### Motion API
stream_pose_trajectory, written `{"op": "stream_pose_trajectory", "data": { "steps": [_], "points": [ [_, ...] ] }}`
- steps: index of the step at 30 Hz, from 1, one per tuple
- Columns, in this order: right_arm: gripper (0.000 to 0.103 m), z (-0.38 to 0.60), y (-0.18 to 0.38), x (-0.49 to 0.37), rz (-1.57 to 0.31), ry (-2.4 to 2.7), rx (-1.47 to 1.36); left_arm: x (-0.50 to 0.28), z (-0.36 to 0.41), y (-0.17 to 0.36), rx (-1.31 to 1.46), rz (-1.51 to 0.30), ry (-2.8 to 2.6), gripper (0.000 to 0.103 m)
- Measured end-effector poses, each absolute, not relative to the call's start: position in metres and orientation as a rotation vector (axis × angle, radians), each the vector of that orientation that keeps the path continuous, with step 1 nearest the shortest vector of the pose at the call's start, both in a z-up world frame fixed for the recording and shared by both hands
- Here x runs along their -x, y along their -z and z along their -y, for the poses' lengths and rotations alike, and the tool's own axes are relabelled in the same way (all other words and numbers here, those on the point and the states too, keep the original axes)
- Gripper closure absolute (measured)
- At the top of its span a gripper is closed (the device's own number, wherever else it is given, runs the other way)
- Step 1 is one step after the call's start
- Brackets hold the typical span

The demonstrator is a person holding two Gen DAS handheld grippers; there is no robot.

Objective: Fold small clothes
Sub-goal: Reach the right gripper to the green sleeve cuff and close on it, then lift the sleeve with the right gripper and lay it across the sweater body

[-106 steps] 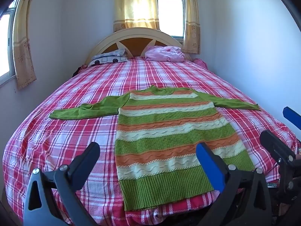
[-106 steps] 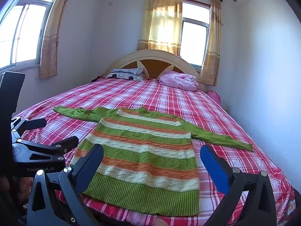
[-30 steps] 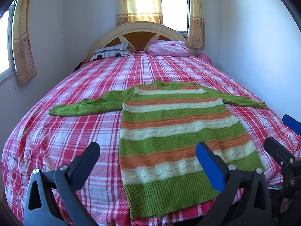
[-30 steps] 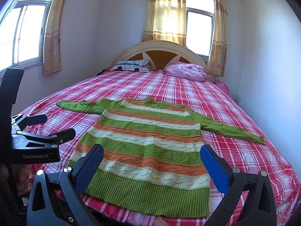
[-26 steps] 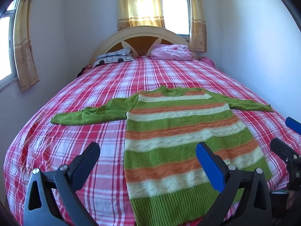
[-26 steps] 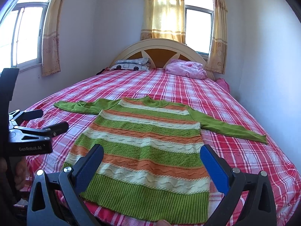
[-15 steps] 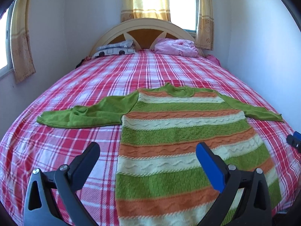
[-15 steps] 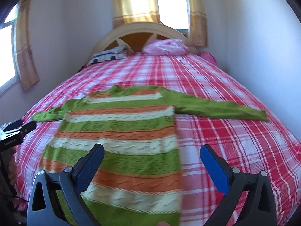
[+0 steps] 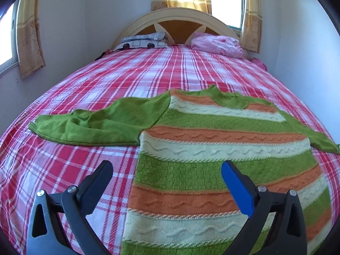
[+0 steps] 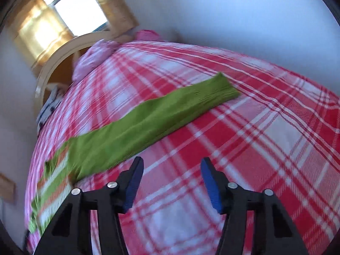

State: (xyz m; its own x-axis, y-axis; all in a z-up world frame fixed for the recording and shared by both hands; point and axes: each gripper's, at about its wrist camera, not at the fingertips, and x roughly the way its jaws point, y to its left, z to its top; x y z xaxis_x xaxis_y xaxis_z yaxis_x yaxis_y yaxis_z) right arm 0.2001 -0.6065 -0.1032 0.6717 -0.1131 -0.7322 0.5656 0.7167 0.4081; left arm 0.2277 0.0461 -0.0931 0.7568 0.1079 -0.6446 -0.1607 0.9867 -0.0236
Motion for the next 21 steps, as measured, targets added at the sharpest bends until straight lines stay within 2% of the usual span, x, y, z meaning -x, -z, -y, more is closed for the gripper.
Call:
{"op": "stream_pose_trajectory", "data": {
  "steps": [8,9,12,13,21],
  "points": [
    [0.049,0.659,0.115,-0.239,-0.699,0.487,-0.770,-0.233,-0.048,0.119,0.103,-0.753,-0.155,0.000],
    [0.055,0.666,0.118,-0.245,-0.691,0.500,-0.779,-0.232,-0.048,0.119,0.106,-0.746,-0.154,0.000],
    [0.086,0.679,0.123,-0.250,-0.681,0.514,-0.801,-0.230,-0.047,0.117,0.102,-0.722,-0.141,0.000],
    [0.092,0.682,0.124,-0.251,-0.678,0.504,-0.808,-0.229,-0.046,0.116,0.100,-0.716,-0.134,0.000],
    [0.096,0.663,0.095,-0.265,-0.645,0.423,-0.694,-0.240,-0.062,0.102,0.093,-0.676,-0.159,0.000]
  ]
}}
